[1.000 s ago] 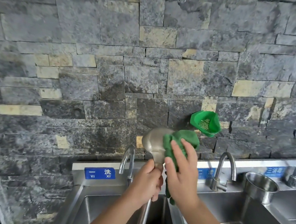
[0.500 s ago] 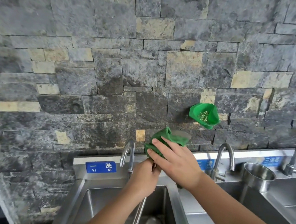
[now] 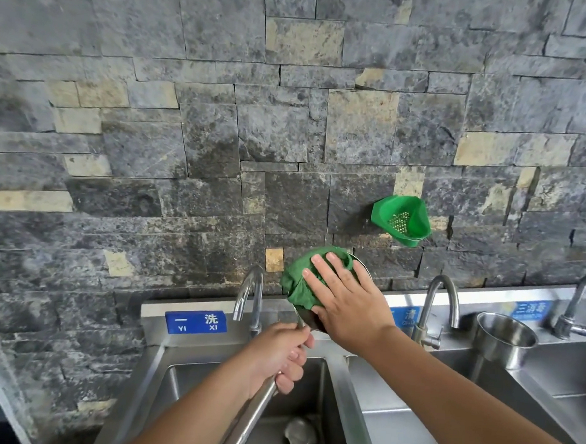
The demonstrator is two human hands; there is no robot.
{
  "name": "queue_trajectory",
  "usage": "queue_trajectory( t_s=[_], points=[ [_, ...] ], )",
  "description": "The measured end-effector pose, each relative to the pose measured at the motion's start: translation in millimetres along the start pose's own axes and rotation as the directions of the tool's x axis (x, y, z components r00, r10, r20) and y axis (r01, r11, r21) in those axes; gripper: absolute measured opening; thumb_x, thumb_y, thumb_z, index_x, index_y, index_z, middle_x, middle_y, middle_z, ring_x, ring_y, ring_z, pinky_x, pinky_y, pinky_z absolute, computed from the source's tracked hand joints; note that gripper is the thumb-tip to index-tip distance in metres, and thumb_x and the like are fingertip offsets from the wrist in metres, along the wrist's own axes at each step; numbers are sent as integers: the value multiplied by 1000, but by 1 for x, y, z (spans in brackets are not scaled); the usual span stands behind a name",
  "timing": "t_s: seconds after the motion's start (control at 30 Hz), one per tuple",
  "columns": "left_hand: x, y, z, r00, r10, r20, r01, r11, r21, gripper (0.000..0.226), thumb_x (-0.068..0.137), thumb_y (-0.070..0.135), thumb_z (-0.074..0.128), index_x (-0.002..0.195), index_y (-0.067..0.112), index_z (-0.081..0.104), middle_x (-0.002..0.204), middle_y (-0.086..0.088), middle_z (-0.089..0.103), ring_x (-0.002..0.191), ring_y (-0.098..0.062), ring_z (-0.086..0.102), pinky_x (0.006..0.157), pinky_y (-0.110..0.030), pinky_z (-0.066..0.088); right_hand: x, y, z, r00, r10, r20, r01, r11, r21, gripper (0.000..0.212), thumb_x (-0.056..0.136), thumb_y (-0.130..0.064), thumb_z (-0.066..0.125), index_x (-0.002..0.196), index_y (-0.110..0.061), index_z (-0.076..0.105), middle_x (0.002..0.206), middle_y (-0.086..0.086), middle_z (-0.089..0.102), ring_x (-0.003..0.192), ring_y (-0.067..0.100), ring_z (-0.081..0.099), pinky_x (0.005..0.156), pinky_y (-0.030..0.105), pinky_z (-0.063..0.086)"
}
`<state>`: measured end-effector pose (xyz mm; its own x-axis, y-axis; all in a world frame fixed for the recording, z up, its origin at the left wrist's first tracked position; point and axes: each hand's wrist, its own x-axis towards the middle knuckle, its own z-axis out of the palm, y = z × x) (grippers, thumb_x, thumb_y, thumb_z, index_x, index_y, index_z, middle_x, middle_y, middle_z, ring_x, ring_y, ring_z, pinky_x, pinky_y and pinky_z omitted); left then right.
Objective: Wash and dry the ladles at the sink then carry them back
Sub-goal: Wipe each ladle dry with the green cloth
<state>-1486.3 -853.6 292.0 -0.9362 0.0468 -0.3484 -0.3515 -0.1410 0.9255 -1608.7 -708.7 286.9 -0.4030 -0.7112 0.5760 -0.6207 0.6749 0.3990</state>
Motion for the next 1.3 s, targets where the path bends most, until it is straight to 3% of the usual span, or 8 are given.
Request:
queue_trajectory(
  t_s=[0.23,0.4,0.6,0.77,0.93,1.07,1.2,1.3],
  points=[
    [2,-11,-12,1000,-5,31,7,997,-71,27,100,32,47,76,19,48,59,5,26,39,-5,19,39,-10,18,-6,-14,0,992,68,106,-73,996,48,69,92,-51,28,147,-11,42,153,13,40,142,29,38,118,45,6],
    [0,-32,-24,997,-75,-5,75,997,-31,29,100,34,45,75,20,44,57,5,26,37,-5,19,40,-8,19,-35,-33,21,983,-92,160,72,989,127,80,84,-75,35,126,-13,64,133,14,62,126,29,57,115,48,31],
    [2,-45,-27,986,-166,-17,165,985,-52,29,100,36,44,76,19,44,54,5,26,34,-4,21,39,-7,21,-49,-36,37,962,-272,28,261,946,194,67,75,-63,59,133,-31,49,114,4,69,107,25,65,94,38,52],
    [7,-49,-21,973,-230,-1,229,967,-116,30,99,39,44,76,20,44,54,7,25,34,-2,20,37,-7,20,-39,-10,38,896,-444,-21,445,894,51,50,80,-65,52,111,-28,64,97,-1,59,91,23,58,76,36,45],
    [10,-45,-18,961,-277,14,276,952,-134,30,99,39,44,76,20,44,52,9,26,33,-2,20,35,-8,20,-28,7,35,896,-430,-112,431,902,-13,26,90,-41,54,95,-22,71,138,2,55,136,24,41,106,46,30],
    [12,-44,-14,960,-280,16,278,945,-173,29,100,37,45,76,20,44,53,9,26,33,-2,21,33,-9,19,-25,11,39,896,-431,-107,421,901,-98,32,91,-18,42,109,-22,69,158,5,34,145,28,31,114,51,20],
    [16,-40,-9,960,-278,15,277,947,-163,29,100,37,45,76,21,44,54,9,25,34,-2,21,34,-9,19,-19,18,48,926,-359,-117,349,932,-93,24,90,-17,57,112,-20,67,156,7,36,144,34,32,111,57,33],
    [20,-37,-10,964,-265,-13,261,956,-134,30,100,35,47,74,20,45,55,8,26,35,-3,20,36,-9,19,-19,20,53,984,-144,-108,149,988,46,31,82,-14,68,112,-21,67,153,16,40,140,39,38,101,54,46]
  ],
)
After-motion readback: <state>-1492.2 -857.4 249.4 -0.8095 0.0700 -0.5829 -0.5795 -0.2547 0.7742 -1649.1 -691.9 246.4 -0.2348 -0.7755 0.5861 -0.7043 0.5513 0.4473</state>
